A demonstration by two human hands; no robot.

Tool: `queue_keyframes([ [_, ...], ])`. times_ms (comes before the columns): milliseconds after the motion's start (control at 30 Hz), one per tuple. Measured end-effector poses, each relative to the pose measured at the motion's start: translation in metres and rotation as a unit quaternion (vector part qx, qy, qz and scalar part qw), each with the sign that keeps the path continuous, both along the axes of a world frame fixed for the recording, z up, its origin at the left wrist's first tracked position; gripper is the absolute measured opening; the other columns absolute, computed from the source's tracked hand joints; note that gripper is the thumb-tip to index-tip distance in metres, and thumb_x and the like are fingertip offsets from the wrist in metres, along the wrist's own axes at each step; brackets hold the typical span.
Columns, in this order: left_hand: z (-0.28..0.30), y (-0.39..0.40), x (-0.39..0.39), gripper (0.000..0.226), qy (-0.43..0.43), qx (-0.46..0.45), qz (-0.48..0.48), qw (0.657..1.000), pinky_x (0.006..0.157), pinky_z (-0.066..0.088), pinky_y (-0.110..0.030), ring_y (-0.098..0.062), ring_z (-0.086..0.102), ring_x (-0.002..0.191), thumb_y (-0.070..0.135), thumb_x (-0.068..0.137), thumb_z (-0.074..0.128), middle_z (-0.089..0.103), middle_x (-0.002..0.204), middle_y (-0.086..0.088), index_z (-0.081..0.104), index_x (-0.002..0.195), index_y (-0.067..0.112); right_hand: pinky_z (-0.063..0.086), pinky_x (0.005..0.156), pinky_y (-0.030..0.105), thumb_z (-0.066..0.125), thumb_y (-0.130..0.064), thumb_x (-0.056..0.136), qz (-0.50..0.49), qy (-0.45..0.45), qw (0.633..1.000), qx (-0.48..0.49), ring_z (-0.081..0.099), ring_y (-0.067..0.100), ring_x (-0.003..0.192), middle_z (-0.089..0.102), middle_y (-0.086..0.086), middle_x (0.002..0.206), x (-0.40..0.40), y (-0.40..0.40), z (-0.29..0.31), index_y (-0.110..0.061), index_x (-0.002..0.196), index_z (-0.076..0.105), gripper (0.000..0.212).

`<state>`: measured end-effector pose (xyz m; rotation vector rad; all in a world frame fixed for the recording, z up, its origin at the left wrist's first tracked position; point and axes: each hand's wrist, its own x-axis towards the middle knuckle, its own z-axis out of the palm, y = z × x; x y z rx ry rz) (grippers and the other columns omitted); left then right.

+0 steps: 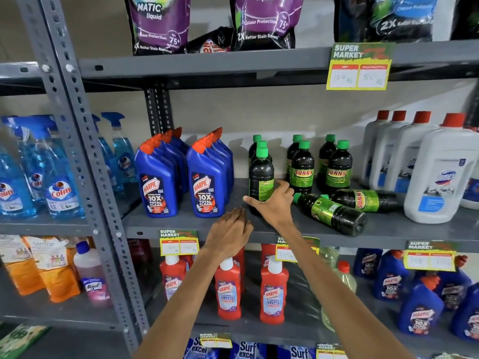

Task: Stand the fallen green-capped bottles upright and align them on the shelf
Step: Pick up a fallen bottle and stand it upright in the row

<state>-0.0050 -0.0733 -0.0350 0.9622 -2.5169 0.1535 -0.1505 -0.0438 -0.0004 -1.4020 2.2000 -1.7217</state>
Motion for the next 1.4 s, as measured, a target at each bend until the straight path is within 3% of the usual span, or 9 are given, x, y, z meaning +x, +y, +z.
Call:
queue_keyframes([
  [133,-0.002,-0.001,0.0,0.055,-0.001,0.0,0.002,1.0,0.113,0.034,-0.035,-0.025,0.045,0.134,0.034,0.099,0.027,0.047,0.146,-0.016,0.041,0.141,0.001,0.043,0.101,0.042,0.09,-0.049,0.05,-0.014,-0.012,1.0,0.022,0.043,0.032,0.116,0.046,0.017,0.121,-0.001,-0.007,0.001,-0.006,0.12,0.037,0.097],
  [300,-0.003,-0.003,0.0,0.055,-0.005,0.009,0.0,1.0,0.115,0.032,-0.036,-0.024,0.041,0.138,0.035,0.1,0.027,0.042,0.15,-0.016,0.038,0.143,0.002,0.046,0.085,0.026,0.083,-0.021,0.067,0.06,-0.07,0.996,0.012,0.059,0.018,0.102,0.057,0.002,0.111,-0.01,-0.001,-0.002,-0.008,0.126,0.038,0.075],
  [500,-0.004,-0.006,-0.001,0.056,0.004,0.017,-0.002,1.0,0.114,0.03,-0.034,-0.024,0.041,0.137,0.037,0.1,0.027,0.043,0.15,-0.014,0.038,0.143,0.004,0.037,0.107,0.039,0.087,-0.041,0.06,0.035,-0.065,0.997,0.03,0.035,0.026,0.124,0.041,0.014,0.128,-0.008,-0.006,-0.003,-0.01,0.129,0.035,0.092],
  [733,-0.004,-0.006,-0.001,0.055,0.01,0.03,-0.005,0.999,0.114,0.03,-0.035,-0.023,0.038,0.139,0.037,0.1,0.028,0.04,0.152,-0.012,0.037,0.144,0.005,0.048,0.087,0.03,0.078,-0.016,0.071,0.072,-0.132,0.989,0.016,0.061,0.018,0.105,0.064,0.006,0.119,-0.018,-0.005,-0.007,-0.012,0.13,0.045,0.067],
  [900,-0.004,-0.007,-0.001,0.057,0.007,0.031,-0.002,0.999,0.114,0.032,-0.036,-0.023,0.04,0.138,0.039,0.099,0.027,0.042,0.15,-0.013,0.039,0.143,0.005,0.041,0.105,0.038,0.088,-0.035,0.06,0.065,-0.093,0.992,0.047,0.04,0.018,0.121,0.045,0.005,0.124,-0.013,-0.01,-0.007,-0.01,0.132,0.037,0.092],
  [1033,-0.006,-0.009,-0.002,0.057,0.001,0.032,-0.001,0.999,0.115,0.031,-0.036,-0.023,0.039,0.138,0.039,0.1,0.028,0.041,0.151,-0.013,0.038,0.144,0.006,0.049,0.097,0.042,0.089,-0.027,0.06,0.049,-0.095,0.994,0.026,0.057,0.026,0.114,0.061,0.01,0.117,-0.016,-0.011,-0.008,-0.007,0.121,0.045,0.078],
  [1167,-0.006,-0.01,-0.002,0.057,0.0,0.034,-0.003,0.999,0.116,0.03,-0.037,-0.024,0.038,0.14,0.039,0.1,0.026,0.039,0.152,-0.013,0.036,0.145,0.005,0.048,0.096,0.034,0.079,-0.009,0.07,0.105,-0.153,0.982,0.021,0.059,0.025,0.115,0.059,-0.003,0.105,-0.021,-0.005,-0.007,-0.01,0.134,0.04,0.074],
  [1333,-0.005,-0.01,-0.002,0.056,0.0,0.032,-0.002,0.999,0.115,0.031,-0.037,-0.024,0.039,0.139,0.038,0.1,0.028,0.04,0.151,-0.014,0.037,0.144,0.004,0.041,0.104,0.034,0.091,-0.035,0.058,0.067,-0.119,0.99,0.034,0.039,0.015,0.116,0.039,0.003,0.119,-0.015,-0.007,-0.006,-0.01,0.134,0.032,0.1],
  [1400,-0.005,-0.009,-0.002,0.056,0.002,0.033,-0.002,0.999,0.116,0.029,-0.036,-0.024,0.038,0.139,0.037,0.1,0.028,0.04,0.152,-0.014,0.037,0.144,0.004,0.045,0.1,0.034,0.092,-0.031,0.058,0.047,-0.115,0.992,0.015,0.049,0.019,0.116,0.05,0.007,0.12,-0.017,-0.008,-0.007,-0.008,0.129,0.035,0.094],
])
